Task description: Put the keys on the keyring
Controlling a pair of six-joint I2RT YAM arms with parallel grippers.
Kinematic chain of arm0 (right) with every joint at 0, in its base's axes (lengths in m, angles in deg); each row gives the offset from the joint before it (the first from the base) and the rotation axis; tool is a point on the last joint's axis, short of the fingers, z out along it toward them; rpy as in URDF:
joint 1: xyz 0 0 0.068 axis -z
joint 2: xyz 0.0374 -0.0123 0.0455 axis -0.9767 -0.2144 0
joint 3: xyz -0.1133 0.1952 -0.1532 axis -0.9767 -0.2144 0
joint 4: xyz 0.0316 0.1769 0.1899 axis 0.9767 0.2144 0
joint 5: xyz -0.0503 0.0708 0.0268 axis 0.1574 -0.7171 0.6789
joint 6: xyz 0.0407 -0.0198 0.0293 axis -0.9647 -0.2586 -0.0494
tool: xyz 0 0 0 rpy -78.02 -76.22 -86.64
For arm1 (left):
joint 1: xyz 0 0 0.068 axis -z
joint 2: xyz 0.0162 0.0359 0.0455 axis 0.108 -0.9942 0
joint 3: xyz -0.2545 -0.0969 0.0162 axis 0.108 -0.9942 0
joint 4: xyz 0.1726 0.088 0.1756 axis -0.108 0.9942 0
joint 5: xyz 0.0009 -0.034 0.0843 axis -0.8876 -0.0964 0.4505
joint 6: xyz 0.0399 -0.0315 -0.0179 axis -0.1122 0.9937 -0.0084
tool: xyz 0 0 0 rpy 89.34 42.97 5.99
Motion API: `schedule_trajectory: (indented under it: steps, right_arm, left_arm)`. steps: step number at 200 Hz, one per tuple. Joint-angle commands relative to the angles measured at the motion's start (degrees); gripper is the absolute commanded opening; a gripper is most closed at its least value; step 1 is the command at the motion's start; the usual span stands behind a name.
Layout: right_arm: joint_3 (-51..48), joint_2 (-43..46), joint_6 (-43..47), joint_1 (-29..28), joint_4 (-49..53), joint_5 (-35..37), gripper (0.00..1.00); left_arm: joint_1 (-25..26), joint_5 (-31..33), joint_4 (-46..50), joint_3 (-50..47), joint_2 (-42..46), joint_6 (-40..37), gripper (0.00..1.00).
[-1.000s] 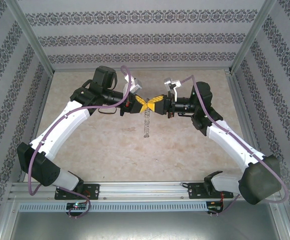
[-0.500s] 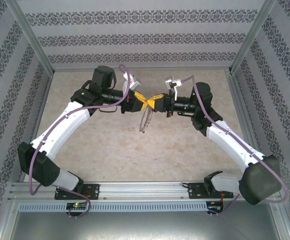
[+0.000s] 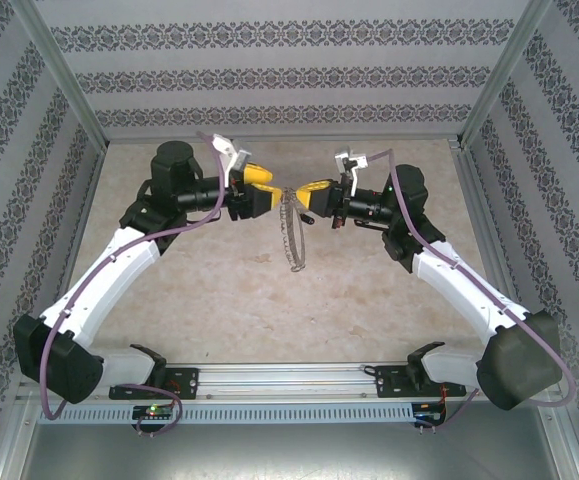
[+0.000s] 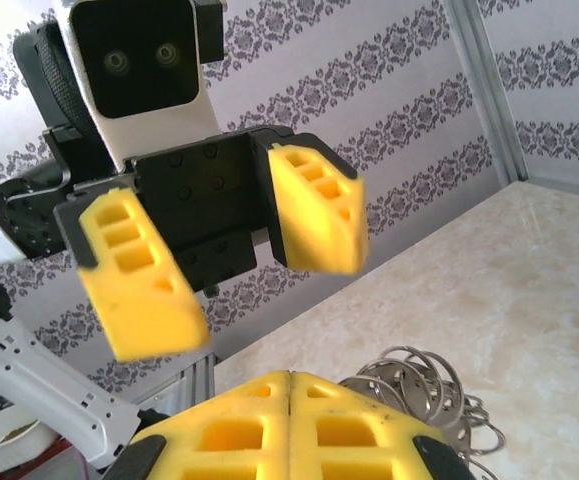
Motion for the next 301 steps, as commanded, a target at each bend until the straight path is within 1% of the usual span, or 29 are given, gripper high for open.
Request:
schedule_trajectory:
  steps: [1,32,74,110,144,163,195,246,301]
  right_arm:
    - [0.6,0.9,-1.4,0.5,-6.9,1.5,0.00]
    - [0.6,0.0,-3.4,0.2,-11.7,4.1,0.00]
    - [0.0,-1.7,-7.4,-0.9,-21.0,10.4,0.00]
    - [-0.2,-3.9,-10.6,-1.8,-28.5,15.9,0.00]
    - [-0.2,-8.0,-16.2,-2.3,-38.0,21.4,0.00]
    - [0.4,-10.6,-18.7,-2.8,-42.1,23.5,0.00]
    - [2.3,-13.5,-20.3,-4.0,-44.7,24.9,0.00]
    - [3.9,-16.6,-21.8,-5.5,-47.4,24.5,0.00]
    - [4.1,-17.1,-22.7,-5.7,-48.2,23.3,0.00]
  left_arm:
    - [-0.9,1.4,-9.5,-1.3,1.0,8.2,0.60]
    - [-0.9,1.2,-18.9,-4.2,0.4,17.3,0.52]
    - [-0.9,2.3,-32.3,-8.3,0.5,28.1,0.45]
    - [-0.9,3.2,-39.8,-9.8,0.0,34.2,0.44]
    - [-0.8,4.3,-46.7,-10.4,-1.7,39.2,0.44]
    - [-0.8,4.7,-48.9,-10.0,-3.1,40.8,0.43]
    - [-0.8,5.2,-50.9,-8.5,-5.2,41.9,0.42]
    - [-0.8,5.6,-53.2,-6.6,-8.6,43.7,0.40]
    - [-0.8,5.9,-53.3,-6.1,-9.2,43.5,0.38]
